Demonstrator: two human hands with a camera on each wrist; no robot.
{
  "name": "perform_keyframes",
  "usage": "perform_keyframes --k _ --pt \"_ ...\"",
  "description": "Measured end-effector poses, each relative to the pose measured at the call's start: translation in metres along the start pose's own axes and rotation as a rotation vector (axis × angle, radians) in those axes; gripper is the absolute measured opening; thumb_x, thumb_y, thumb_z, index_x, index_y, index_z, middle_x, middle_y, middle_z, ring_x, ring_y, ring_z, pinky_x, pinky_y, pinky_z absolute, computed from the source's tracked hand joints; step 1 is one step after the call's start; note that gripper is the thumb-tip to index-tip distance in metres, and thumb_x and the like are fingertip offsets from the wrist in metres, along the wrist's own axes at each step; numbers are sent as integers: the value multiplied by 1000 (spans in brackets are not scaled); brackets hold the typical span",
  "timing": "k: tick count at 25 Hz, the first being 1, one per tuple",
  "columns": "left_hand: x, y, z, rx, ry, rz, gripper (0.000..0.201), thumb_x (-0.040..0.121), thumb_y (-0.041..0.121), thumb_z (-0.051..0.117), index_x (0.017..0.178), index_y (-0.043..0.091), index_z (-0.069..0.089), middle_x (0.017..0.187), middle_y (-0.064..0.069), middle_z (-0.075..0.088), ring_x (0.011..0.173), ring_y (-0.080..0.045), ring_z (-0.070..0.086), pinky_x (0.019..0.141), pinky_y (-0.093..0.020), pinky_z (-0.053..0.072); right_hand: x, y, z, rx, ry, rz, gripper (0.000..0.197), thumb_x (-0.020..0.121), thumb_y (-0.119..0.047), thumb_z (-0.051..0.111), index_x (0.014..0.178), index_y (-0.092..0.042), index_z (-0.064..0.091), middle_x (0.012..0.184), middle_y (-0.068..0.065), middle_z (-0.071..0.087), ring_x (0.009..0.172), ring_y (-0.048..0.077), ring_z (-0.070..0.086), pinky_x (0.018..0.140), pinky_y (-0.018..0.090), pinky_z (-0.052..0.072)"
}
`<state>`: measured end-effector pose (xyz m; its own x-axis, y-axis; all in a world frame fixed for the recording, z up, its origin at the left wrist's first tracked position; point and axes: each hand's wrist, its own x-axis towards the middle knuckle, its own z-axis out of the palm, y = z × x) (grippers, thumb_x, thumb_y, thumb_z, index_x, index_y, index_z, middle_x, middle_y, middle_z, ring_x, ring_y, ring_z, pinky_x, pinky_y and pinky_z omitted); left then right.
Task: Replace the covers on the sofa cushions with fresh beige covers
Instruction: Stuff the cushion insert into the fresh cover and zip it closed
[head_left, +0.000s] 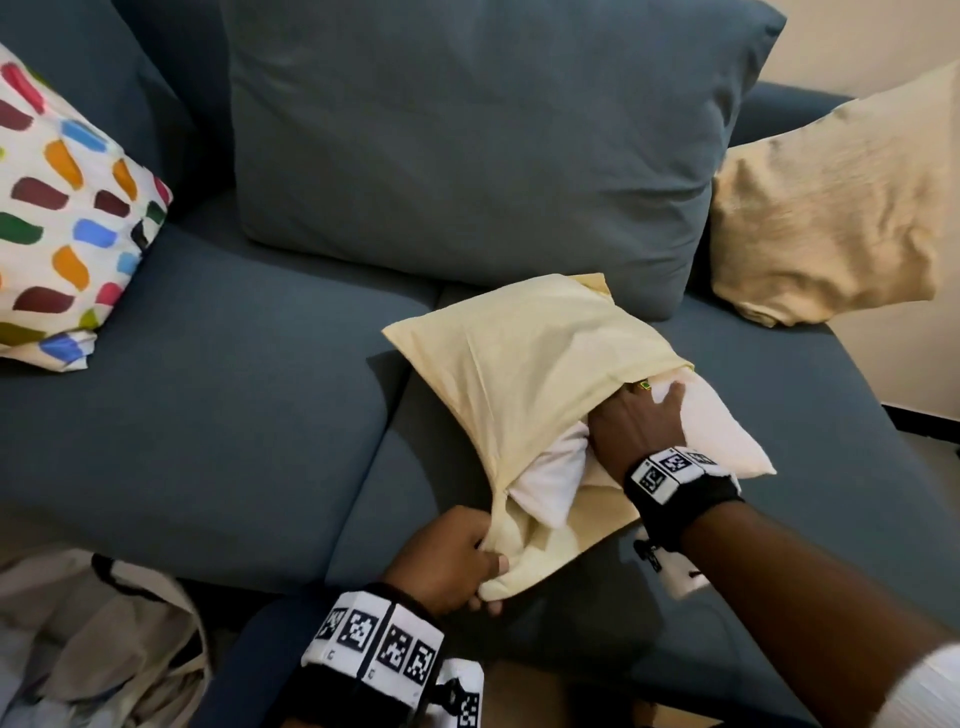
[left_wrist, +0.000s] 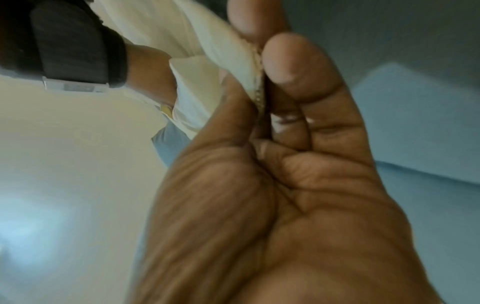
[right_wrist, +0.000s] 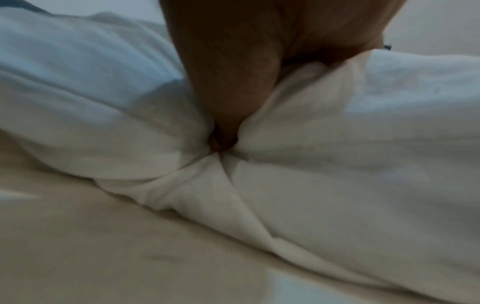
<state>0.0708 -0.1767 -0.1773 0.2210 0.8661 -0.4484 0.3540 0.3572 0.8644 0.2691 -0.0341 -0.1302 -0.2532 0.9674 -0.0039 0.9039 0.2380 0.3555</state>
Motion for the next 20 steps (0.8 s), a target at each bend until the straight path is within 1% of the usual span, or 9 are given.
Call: perform_keyframes --k 3,5,7,9,11,12,14,17,20 --pt "-8 -8 -6 61 96 -66 14 88 28 66 93 15 67 80 -10 75 70 -29 73 64 -39 58 1 -7 3 28 5 -189 74 81 -51 58 147 -22 41 143 8 54 133 34 46 110 73 14" --pt "-11 -10 -1 17 175 -110 38 72 49 70 97 21 68 88 -2 74 79 -25 72 72 -45 61 -15 -3 11 20 97 -323 89 70 -59 63 146 -19 38 137 12 57 128 37 51 110 73 15" --pt "-7 -12 8 -29 272 -109 56 61 62 70 103 25 69 93 3 73 86 -19 70 77 -42 61 -29 6 19 -18 186 -453 102 64 -61 67 150 -22 29 144 15 48 134 40 45 108 75 15" --pt "-3 -9 16 -40 324 -93 46 71 55 74 101 21 70 89 1 73 83 -19 70 77 -38 60 -36 7 23 -62 224 -558 108 66 -67 67 156 -34 17 154 14 35 144 42 31 104 79 14" --pt "0 -5 22 -67 316 -119 29 87 41 70 90 12 68 72 -8 73 66 -25 72 64 -37 58 -33 -4 25 -55 192 -594 101 70 -68 66 154 -45 15 155 12 36 144 43 30 101 81 13" --pt "0 -4 23 -77 298 -151 26 92 35 65 88 9 65 67 -14 71 59 -29 70 58 -38 57 -28 -10 24 -49 155 -593 98 70 -67 68 153 -45 21 151 11 42 142 42 35 99 82 15" --pt "-4 -2 21 -85 278 -197 23 98 28 56 91 8 61 71 -20 69 51 -30 67 58 -41 58 -11 -19 19 -52 86 -557 85 69 -57 74 146 -38 42 140 11 56 133 44 45 95 82 24" --pt "-17 3 12 -52 279 -175 20 99 34 53 93 16 58 78 -10 69 50 -24 67 63 -37 59 19 -25 3 -7 117 -431 50 79 -32 70 127 -19 65 132 18 61 126 48 51 92 73 38" --pt "-26 1 5 15 290 -170 19 99 34 51 96 16 58 72 -8 72 53 -22 70 57 -32 55 17 -46 -4 86 204 -438 54 81 -31 63 133 -19 53 138 18 56 130 47 47 94 69 39"
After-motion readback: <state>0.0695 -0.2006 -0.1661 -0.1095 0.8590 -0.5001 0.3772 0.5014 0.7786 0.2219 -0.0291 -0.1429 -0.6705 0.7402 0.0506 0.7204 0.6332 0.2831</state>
